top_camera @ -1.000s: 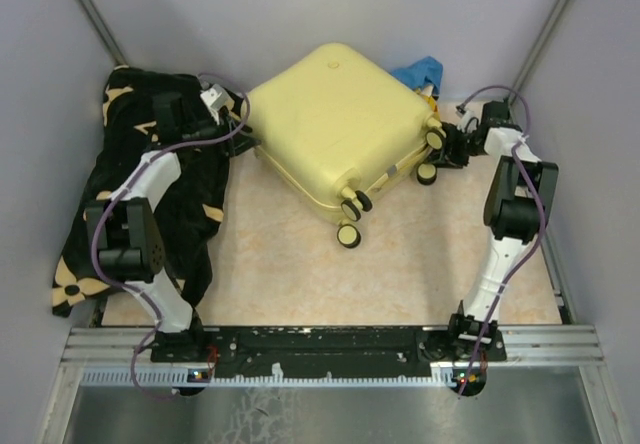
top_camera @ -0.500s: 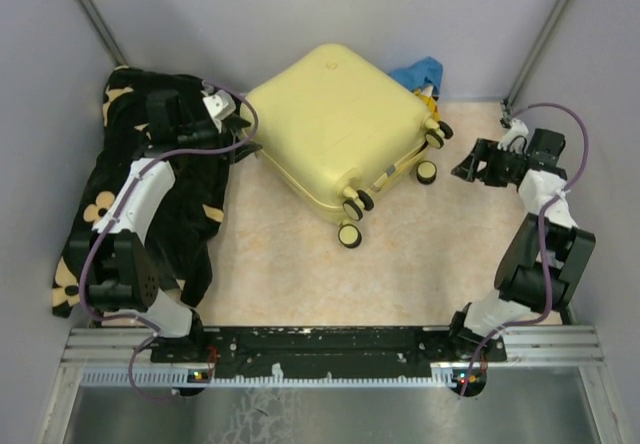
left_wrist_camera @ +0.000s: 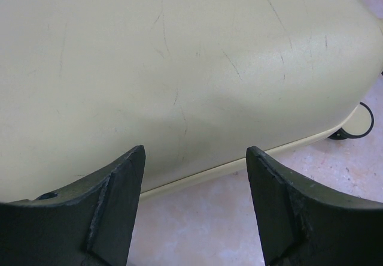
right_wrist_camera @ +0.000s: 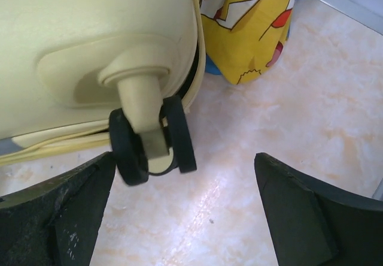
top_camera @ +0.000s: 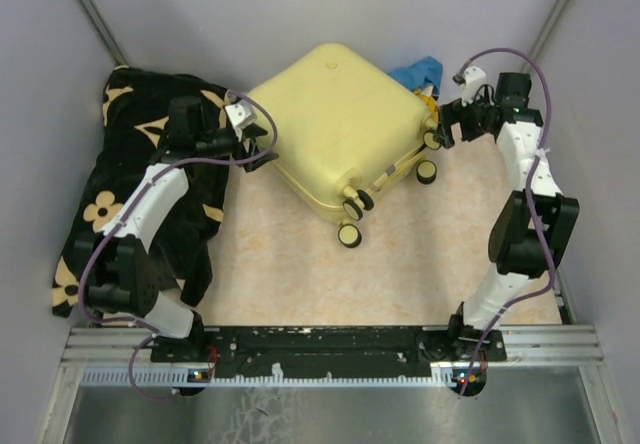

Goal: Pack the luggage

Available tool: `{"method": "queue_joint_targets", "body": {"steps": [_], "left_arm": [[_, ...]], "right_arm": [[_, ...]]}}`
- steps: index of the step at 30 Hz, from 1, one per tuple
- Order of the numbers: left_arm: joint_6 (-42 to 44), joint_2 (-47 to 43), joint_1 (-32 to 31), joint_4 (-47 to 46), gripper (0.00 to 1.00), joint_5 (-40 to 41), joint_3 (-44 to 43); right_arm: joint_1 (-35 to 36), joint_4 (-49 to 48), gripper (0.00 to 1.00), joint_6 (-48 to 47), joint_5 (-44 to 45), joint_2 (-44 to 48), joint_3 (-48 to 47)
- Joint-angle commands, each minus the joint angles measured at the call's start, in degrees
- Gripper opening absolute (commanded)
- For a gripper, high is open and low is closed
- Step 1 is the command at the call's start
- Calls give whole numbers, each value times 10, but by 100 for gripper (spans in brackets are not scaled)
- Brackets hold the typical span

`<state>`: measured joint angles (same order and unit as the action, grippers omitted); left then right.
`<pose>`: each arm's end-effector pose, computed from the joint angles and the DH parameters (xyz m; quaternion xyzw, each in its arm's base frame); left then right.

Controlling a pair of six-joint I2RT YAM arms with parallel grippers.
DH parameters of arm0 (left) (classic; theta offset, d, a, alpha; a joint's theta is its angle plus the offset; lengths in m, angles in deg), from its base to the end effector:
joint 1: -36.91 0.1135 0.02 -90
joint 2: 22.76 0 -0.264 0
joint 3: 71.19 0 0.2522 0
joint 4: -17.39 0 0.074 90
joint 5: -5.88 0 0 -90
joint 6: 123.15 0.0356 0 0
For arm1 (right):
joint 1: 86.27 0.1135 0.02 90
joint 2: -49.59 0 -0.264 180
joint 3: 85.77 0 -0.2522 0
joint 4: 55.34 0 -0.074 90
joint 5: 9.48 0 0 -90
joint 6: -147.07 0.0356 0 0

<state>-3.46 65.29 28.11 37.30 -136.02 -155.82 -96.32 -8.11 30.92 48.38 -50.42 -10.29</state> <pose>0.3425 -0.0814 0.3243 0.4746 0.6300 -0.2700 0.5522 0.3911 -0.0501 0.3227 -0.2332 0.8561 0.1213 0.4450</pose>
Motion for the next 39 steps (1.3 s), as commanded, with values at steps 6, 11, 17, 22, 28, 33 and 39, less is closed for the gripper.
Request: {"method": "queue_joint_targets", "body": {"steps": [6,11,17,22,28,33,39], "left_arm": [[-9,-41,-3,-13,74,21,12],[-14,-56,-4,-14,74,27,26],[-19,-60,-4,-24,74,35,37],[-27,-54,-4,-35,74,35,36],[-28,-43,-8,-41,74,37,33],[-29,-41,-11,-41,73,39,38],[-29,-46,-13,-39,74,47,42]], "right_arm": [[53,97,79,-74,58,-114,-129],[53,102,37,-67,56,-97,-141],[53,135,2,-77,52,-30,-144],[43,130,0,-66,59,13,-118],[39,89,4,-42,60,-21,-61],[38,47,14,-6,67,-65,-65],[38,56,48,10,57,-64,-86]]}}
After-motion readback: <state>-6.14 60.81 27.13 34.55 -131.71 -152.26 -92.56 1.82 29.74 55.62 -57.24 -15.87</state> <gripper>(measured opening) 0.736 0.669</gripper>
